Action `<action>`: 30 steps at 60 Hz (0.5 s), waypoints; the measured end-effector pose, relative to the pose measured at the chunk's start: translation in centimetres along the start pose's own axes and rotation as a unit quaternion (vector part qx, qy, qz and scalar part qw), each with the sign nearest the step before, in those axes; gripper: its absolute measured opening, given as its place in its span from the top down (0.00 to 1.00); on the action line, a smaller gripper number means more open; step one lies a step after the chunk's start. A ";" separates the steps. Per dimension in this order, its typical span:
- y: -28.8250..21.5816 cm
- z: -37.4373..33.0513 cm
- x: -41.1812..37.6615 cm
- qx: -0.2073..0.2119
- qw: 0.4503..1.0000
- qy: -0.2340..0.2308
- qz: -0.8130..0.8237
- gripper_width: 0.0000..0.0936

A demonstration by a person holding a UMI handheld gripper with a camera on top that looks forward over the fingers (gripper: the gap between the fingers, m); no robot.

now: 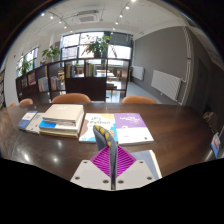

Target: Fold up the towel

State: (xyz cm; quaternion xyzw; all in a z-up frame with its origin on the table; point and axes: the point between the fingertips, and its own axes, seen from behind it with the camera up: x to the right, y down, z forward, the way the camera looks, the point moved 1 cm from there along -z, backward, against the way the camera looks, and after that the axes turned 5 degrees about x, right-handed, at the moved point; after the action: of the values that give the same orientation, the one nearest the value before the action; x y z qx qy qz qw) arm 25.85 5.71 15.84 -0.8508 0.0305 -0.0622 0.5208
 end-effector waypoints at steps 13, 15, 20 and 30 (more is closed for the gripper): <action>4.0 3.1 12.9 -0.035 0.998 0.048 0.015 0.96; 5.5 3.9 14.4 -0.050 0.997 0.049 0.016 0.94; 10.9 5.6 17.0 -0.099 0.993 0.061 0.021 0.71; 11.2 4.7 17.3 -0.080 0.996 0.045 0.022 0.30</action>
State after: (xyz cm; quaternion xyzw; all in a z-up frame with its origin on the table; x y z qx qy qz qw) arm 43.81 2.71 5.07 -0.8851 0.0776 -0.0868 0.4507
